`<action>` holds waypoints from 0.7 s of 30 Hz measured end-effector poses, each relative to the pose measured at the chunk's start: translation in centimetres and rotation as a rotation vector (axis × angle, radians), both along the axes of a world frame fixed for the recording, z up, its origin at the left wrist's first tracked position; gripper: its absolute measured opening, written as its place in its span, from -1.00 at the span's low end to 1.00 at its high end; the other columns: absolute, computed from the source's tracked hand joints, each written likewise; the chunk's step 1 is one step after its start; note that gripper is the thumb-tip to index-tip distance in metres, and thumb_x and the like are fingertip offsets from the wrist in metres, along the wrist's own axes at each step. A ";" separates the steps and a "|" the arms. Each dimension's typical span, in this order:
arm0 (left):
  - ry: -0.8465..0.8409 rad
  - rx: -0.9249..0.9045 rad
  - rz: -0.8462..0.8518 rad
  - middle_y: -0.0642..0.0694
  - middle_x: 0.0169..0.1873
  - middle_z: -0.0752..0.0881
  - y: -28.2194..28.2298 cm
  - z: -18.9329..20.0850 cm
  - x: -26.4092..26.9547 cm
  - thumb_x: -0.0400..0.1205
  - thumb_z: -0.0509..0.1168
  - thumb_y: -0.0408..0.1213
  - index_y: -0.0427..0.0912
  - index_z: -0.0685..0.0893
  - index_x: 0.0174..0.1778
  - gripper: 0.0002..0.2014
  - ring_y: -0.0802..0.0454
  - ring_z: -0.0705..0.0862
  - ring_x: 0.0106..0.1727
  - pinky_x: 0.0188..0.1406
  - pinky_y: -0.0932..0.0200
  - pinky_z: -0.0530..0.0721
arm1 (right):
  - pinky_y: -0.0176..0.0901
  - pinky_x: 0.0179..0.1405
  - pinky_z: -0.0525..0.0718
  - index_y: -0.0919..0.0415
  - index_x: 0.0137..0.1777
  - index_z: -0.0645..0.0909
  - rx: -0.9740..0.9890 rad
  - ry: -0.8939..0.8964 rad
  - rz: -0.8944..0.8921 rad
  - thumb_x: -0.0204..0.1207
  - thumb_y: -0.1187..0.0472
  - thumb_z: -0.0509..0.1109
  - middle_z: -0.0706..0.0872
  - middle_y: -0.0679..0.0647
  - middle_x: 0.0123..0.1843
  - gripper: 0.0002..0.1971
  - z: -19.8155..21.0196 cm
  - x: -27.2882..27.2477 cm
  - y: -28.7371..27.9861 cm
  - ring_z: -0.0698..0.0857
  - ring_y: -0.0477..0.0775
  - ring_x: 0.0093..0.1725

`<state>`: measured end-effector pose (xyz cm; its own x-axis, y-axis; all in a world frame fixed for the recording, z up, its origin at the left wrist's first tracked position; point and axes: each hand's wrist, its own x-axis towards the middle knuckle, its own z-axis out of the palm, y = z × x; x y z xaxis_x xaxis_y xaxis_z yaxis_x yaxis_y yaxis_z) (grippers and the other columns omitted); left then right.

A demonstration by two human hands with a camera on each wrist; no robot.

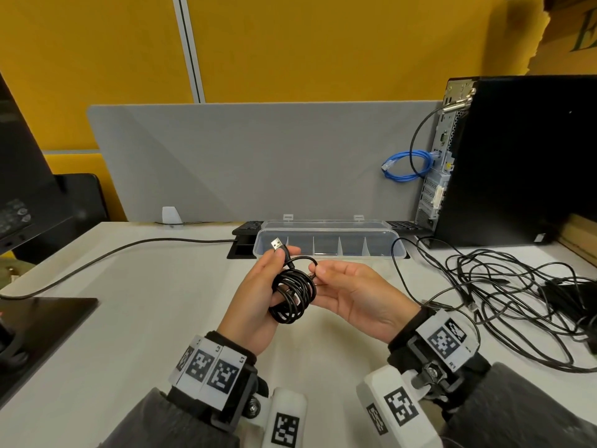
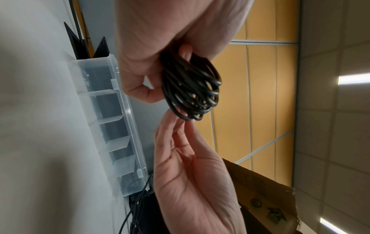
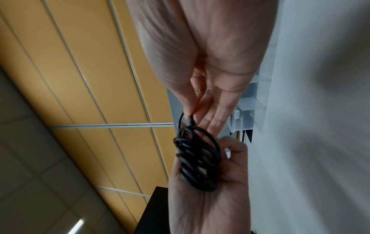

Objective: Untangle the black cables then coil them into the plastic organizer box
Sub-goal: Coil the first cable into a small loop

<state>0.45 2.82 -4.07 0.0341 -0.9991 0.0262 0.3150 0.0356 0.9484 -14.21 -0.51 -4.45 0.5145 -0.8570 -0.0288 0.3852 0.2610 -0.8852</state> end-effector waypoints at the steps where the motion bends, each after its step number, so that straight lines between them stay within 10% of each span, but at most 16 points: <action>1: 0.011 0.006 0.007 -0.14 -0.14 0.63 -0.1 0.0 0.0 0.71 0.09 -0.10 -0.05 0.69 -0.01 -0.74 -0.07 0.68 -0.14 -0.15 0.05 0.62 | -0.23 -0.19 0.74 0.37 -0.04 0.62 -0.021 0.012 0.005 0.55 0.34 0.28 0.75 0.16 -0.25 -0.88 0.0 0.0 0.0 0.77 0.02 -0.25; 5: 0.056 0.022 -0.024 -0.07 -0.44 0.65 0.0 0.1 0.0 0.70 0.10 -0.11 -0.09 0.67 -0.02 -0.75 0.01 0.71 -0.36 -0.19 0.05 0.66 | -0.25 -0.18 0.73 0.35 -0.04 0.61 -0.095 0.042 0.019 0.41 0.25 0.35 0.76 0.12 -0.27 -0.81 0.1 -0.1 0.1 0.76 -0.01 -0.25; 11: 0.082 0.091 -0.003 -0.26 0.00 0.64 -0.3 0.0 0.3 0.66 0.18 -0.06 0.00 0.75 -0.13 -0.75 -0.08 0.70 -0.19 -0.42 0.18 0.69 | -0.21 -0.07 0.74 0.30 -0.04 0.64 -0.138 0.043 0.020 0.39 0.24 0.37 0.75 0.09 -0.26 -0.81 -0.2 0.0 0.0 0.74 -0.02 -0.23; 17: 0.144 0.152 -0.059 -0.19 -0.62 0.42 0.2 0.4 0.1 0.60 0.22 0.03 0.00 0.76 -0.20 -0.73 0.05 0.50 -0.55 -0.41 0.20 0.58 | -0.22 -0.08 0.74 0.29 -0.05 0.63 -0.146 0.066 0.038 0.53 0.36 0.29 0.77 0.08 -0.25 -0.91 0.0 0.1 0.5 0.75 -0.02 -0.23; 21: 0.204 0.155 -0.014 -0.47 0.25 0.60 0.1 0.3 0.0 0.65 0.18 0.00 -0.03 0.68 -0.19 -0.74 -0.07 0.63 -0.21 -0.29 0.10 0.55 | -0.09 -0.03 0.67 0.19 -0.13 0.62 -0.222 0.189 0.019 0.51 0.44 0.34 0.75 0.10 -0.23 -0.86 -0.1 0.5 1.0 0.71 0.03 -0.21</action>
